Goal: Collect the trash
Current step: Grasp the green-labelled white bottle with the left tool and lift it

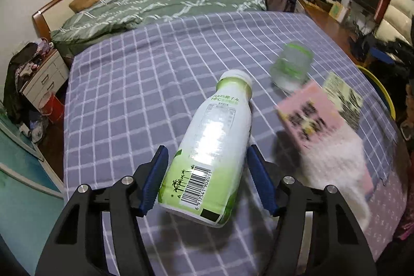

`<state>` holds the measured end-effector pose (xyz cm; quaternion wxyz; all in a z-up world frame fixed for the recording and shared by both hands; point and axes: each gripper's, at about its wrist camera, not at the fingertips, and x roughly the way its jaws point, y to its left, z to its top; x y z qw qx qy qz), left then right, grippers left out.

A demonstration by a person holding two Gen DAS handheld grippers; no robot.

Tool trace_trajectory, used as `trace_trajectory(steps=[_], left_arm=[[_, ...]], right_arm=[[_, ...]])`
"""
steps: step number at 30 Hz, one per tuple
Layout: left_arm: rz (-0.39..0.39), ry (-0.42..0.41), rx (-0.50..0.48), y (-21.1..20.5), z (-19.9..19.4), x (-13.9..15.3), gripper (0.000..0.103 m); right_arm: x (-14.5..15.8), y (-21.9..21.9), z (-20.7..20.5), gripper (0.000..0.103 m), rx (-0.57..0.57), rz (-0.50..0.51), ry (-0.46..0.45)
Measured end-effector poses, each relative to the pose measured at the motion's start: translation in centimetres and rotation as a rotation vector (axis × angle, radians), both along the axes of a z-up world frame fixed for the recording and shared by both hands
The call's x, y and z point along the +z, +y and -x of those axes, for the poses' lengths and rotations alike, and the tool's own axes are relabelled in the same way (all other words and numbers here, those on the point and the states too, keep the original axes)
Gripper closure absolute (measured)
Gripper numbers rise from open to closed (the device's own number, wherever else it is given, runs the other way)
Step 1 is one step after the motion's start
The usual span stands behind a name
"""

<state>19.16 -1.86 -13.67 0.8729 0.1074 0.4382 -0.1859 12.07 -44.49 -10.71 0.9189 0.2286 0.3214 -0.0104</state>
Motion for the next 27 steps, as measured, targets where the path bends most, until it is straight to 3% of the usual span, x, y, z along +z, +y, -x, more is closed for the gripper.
trace_trajectory(steps=[6,15,27], left_arm=[[0.098,0.021,0.058,2.5,-1.8,-0.9,0.039],[0.106,-0.012,0.096,3.1,-0.8,-2.4,0.039],[0.093,-0.143,0.085,2.4,0.3,-0.4,0.041]], right_arm=[[-0.2,0.0,0.0,0.048,0.009,-0.008,0.008],[-0.3,0.5,-0.4,0.048,0.032,-0.001,0.018],[-0.4,0.6,-0.4,0.048,0.052,-0.003,0.013]])
